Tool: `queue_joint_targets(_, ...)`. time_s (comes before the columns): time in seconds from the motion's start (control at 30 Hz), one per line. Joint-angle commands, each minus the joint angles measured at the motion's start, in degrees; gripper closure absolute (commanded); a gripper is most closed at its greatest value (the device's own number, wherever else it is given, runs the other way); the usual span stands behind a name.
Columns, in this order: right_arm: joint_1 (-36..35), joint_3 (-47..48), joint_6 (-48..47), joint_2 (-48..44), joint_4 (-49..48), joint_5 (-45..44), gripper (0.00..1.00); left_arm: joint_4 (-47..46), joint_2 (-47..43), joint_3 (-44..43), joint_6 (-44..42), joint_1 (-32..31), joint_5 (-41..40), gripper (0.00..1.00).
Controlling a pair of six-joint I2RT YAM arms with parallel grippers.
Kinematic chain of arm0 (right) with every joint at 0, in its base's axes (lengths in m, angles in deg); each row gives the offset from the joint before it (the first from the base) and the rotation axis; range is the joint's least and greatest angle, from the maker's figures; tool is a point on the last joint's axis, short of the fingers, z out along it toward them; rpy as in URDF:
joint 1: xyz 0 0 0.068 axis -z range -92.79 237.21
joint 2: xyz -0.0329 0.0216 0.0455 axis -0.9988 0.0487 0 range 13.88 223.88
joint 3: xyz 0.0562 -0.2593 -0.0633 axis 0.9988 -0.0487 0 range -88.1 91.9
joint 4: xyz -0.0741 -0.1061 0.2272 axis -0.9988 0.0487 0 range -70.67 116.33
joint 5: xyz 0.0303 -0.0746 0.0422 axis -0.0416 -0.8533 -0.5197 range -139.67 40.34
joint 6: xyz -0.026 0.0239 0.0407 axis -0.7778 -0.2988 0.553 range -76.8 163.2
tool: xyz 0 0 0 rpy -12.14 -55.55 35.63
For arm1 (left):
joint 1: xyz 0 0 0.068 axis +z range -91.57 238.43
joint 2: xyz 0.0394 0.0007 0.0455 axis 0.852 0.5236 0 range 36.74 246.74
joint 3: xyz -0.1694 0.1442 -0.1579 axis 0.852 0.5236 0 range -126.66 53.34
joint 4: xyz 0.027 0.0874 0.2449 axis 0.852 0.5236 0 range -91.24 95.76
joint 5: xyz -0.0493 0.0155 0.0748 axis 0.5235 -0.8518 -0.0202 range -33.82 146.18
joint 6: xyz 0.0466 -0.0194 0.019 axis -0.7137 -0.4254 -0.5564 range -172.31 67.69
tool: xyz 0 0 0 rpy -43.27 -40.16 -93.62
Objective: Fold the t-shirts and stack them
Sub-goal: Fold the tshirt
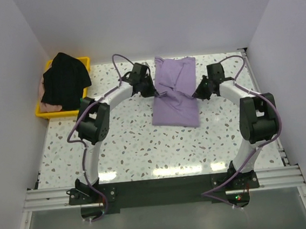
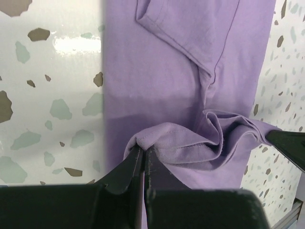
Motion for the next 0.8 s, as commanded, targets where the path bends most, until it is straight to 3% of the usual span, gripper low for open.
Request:
queue_joint_targets(0.0,1.16,2.85,0.50,1.25,-2.64,1.77,1.00,-0.54,1.36,-3.43,-1.90,1.33,1.01,1.00)
queue_joint_targets(0.17,2.13,4.17,0.94,3.54,-2.99,3.00,1.00,-1.33,3.20,-4.66,-1.90,2.03,2.50,0.99)
queue_joint_targets(0.33,3.27,4.88,1.38,5.47,-3.87,4.14,1.00,-3.52,4.35,-5.01,-2.16,2.74,4.08,0.90)
queue_joint_targets(0.53,5.29,5.67,1.82,7.14,-4.75,5.81,1.00,-5.72,4.26,-4.84,-2.34,3.79,5.66,0.68)
queue_joint_targets(0.63,6.34,6.19,2.43,7.67,-5.71,7.92,1.00,-7.39,2.77,-3.53,-2.42,4.32,6.46,0.51)
queue_joint_targets(0.77,6.52,8.13,2.43,8.46,-5.72,9.41,0.99,-8.97,-0.13,-0.98,-2.51,4.76,6.37,0.44)
